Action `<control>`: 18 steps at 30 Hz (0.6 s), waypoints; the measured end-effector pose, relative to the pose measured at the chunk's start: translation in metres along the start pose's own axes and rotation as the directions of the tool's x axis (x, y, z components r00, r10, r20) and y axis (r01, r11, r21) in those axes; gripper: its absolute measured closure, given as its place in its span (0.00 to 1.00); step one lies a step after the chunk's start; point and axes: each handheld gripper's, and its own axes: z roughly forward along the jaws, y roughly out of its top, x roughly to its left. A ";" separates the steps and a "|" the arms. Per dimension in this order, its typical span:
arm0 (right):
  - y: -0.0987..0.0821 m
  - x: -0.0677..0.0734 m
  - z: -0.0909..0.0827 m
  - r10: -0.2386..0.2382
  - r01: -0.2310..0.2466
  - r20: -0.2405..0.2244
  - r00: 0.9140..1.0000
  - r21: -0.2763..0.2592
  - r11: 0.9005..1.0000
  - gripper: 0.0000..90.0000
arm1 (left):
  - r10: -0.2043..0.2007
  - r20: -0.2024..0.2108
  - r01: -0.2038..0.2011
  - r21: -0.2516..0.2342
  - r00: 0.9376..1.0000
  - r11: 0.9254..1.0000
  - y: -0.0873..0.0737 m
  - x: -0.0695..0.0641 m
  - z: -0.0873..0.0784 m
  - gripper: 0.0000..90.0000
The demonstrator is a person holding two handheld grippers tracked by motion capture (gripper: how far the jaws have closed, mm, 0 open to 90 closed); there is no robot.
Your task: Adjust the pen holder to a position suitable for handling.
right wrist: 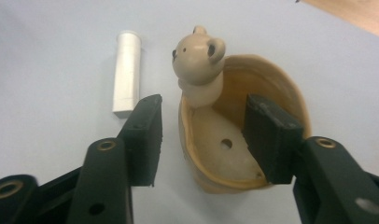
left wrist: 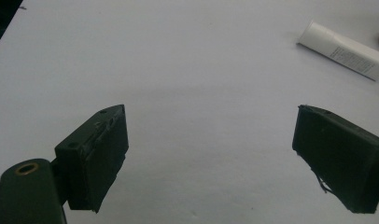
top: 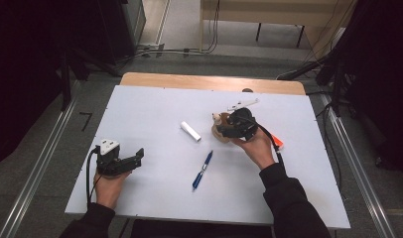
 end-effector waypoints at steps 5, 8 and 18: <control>-0.005 -0.001 -0.016 0.014 -0.014 0.002 1.000 -0.068 0.998 0.46 | 0.002 -0.002 -0.002 0.000 1.000 1.000 0.000 0.000 0.000 0.12; -0.010 -0.003 -0.031 0.017 -0.015 0.013 1.000 -0.120 0.993 0.43 | 0.002 -0.003 -0.002 0.000 1.000 1.000 0.000 0.000 0.000 0.12; -0.034 -0.016 -0.053 0.066 -0.058 0.040 0.997 -0.178 0.982 0.39 | 0.008 -0.003 -0.008 -0.003 1.000 1.000 0.000 -0.001 -0.001 0.12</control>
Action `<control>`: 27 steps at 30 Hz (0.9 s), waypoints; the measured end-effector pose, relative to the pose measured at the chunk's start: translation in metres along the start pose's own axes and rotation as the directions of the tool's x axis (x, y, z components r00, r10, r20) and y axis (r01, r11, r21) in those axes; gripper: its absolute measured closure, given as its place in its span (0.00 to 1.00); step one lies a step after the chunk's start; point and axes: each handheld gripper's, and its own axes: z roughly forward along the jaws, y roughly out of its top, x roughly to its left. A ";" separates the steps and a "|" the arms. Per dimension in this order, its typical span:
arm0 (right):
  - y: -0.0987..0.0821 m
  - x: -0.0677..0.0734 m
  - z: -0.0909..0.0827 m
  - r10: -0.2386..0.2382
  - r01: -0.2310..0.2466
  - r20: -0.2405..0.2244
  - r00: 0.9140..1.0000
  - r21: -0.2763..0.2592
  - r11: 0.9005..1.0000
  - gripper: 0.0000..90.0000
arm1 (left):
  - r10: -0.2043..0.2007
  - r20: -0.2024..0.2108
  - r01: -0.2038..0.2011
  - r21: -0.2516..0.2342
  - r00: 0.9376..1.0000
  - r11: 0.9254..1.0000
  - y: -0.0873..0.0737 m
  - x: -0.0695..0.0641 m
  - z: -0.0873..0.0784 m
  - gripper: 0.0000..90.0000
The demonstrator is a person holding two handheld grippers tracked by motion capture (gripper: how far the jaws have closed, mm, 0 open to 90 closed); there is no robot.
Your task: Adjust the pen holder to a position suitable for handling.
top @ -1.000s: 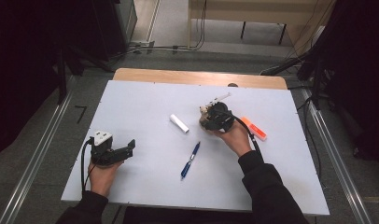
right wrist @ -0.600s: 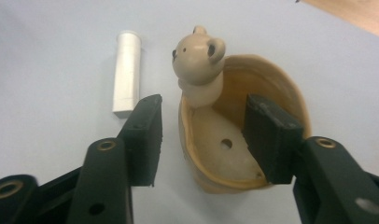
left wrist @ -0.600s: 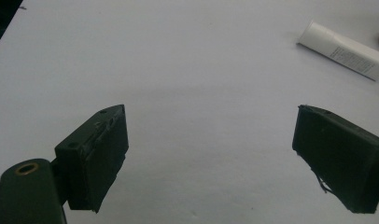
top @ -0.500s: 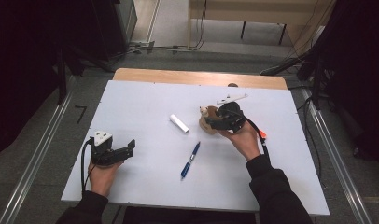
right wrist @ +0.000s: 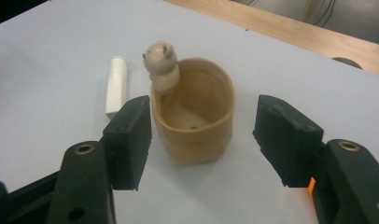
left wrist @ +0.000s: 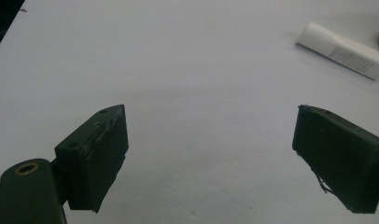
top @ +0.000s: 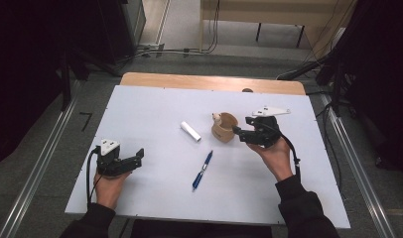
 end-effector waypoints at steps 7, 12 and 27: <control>-0.017 -0.015 -0.013 0.036 -0.035 0.032 0.999 -0.031 0.999 0.36 | 0.001 0.000 -0.001 0.001 1.000 1.000 0.000 -0.001 0.001 0.12; -0.027 -0.022 -0.019 0.045 -0.043 0.053 0.998 -0.043 0.998 0.34 | 0.003 -0.002 -0.003 0.002 1.000 1.000 -0.001 -0.001 0.001 0.12; -0.050 -0.042 -0.025 0.070 -0.066 0.131 0.989 -0.038 0.997 0.31 | 0.004 0.002 -0.004 0.002 1.000 1.000 -0.001 -0.001 0.001 0.12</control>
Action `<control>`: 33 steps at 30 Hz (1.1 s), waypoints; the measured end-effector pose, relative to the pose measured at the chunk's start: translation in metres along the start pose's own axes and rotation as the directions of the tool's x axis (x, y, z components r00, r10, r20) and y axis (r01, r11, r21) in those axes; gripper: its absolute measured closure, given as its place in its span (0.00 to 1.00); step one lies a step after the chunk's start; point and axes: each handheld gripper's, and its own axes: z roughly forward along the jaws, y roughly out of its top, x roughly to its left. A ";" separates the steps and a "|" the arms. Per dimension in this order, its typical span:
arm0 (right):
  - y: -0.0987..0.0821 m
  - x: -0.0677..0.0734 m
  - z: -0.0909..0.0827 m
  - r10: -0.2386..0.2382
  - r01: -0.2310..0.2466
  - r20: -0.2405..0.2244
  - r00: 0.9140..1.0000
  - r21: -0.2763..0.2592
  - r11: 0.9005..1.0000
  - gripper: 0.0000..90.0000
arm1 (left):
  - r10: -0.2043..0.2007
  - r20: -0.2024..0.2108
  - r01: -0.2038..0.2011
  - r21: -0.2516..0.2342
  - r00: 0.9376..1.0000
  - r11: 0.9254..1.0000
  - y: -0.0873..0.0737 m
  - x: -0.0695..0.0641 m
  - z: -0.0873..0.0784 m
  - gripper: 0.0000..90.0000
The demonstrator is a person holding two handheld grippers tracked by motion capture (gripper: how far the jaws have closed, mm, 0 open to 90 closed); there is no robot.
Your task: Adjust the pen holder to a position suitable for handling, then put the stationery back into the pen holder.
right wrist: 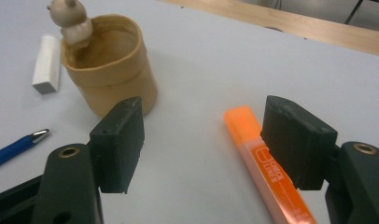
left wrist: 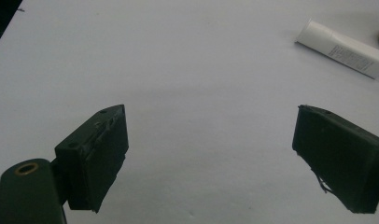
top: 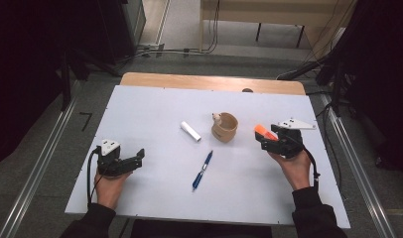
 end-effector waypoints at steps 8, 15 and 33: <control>-0.006 -0.011 -0.001 0.021 -0.021 0.030 0.999 0.003 1.000 0.31 | 0.005 0.002 -0.005 0.000 1.000 1.000 0.000 -0.001 0.001 0.12; -0.010 -0.019 -0.001 0.032 -0.032 0.056 0.998 -0.007 0.999 0.31 | 0.003 0.003 -0.003 -0.001 1.000 1.000 0.000 -0.001 0.001 0.12; -0.012 -0.030 0.003 0.062 -0.062 0.090 0.994 -0.013 0.998 0.24 | 0.000 0.001 0.000 0.001 1.000 1.000 0.000 0.000 0.000 0.12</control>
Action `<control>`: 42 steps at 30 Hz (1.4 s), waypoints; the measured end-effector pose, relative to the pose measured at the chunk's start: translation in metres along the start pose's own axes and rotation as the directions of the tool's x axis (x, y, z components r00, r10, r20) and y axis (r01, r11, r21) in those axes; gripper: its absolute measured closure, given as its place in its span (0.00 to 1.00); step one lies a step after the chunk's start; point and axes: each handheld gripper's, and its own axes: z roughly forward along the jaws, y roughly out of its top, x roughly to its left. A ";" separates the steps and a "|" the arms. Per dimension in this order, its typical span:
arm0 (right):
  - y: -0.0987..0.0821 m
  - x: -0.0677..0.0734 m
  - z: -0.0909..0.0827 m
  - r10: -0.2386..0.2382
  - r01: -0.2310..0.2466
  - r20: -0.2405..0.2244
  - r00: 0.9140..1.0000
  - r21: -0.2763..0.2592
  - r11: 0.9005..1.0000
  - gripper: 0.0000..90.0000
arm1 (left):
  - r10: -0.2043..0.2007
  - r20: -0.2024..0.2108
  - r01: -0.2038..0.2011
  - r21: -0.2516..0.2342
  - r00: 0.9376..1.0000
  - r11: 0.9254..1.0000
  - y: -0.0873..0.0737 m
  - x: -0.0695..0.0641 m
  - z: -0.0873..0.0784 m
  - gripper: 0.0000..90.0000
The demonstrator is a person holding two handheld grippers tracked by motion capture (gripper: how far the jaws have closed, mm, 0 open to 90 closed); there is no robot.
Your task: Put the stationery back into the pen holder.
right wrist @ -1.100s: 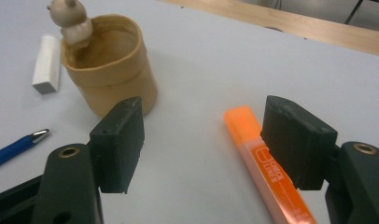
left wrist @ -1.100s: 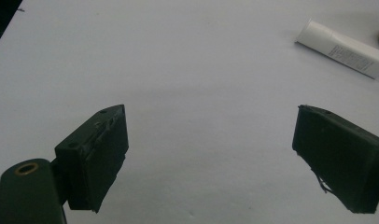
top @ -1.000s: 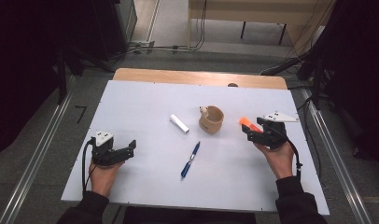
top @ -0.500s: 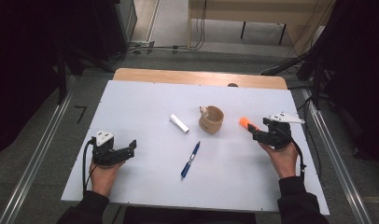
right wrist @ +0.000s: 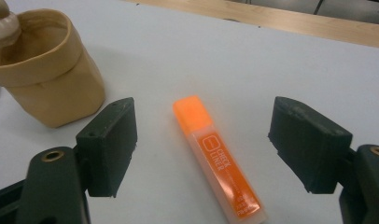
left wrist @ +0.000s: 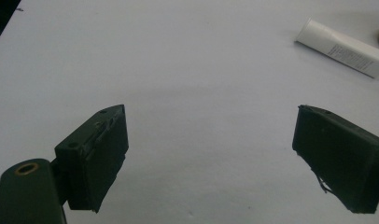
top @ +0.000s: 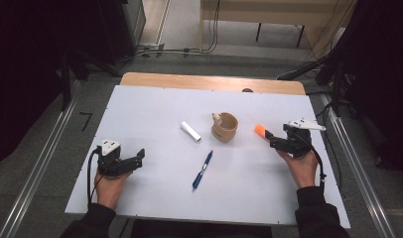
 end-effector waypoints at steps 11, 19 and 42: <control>-0.004 -0.009 0.013 -0.005 0.004 0.030 1.000 0.019 1.000 0.25 | 0.005 0.000 -0.005 0.000 1.000 1.000 0.000 -0.001 0.001 0.12; -0.009 -0.016 0.026 -0.007 0.006 0.037 0.999 0.034 0.999 0.26 | 0.005 0.000 -0.005 0.001 1.000 1.000 0.000 -0.001 0.002 0.12; -0.025 -0.024 0.047 -0.027 0.026 0.005 1.000 0.103 0.994 0.33 | 0.006 0.001 -0.006 0.001 1.000 1.000 0.000 -0.001 0.001 0.12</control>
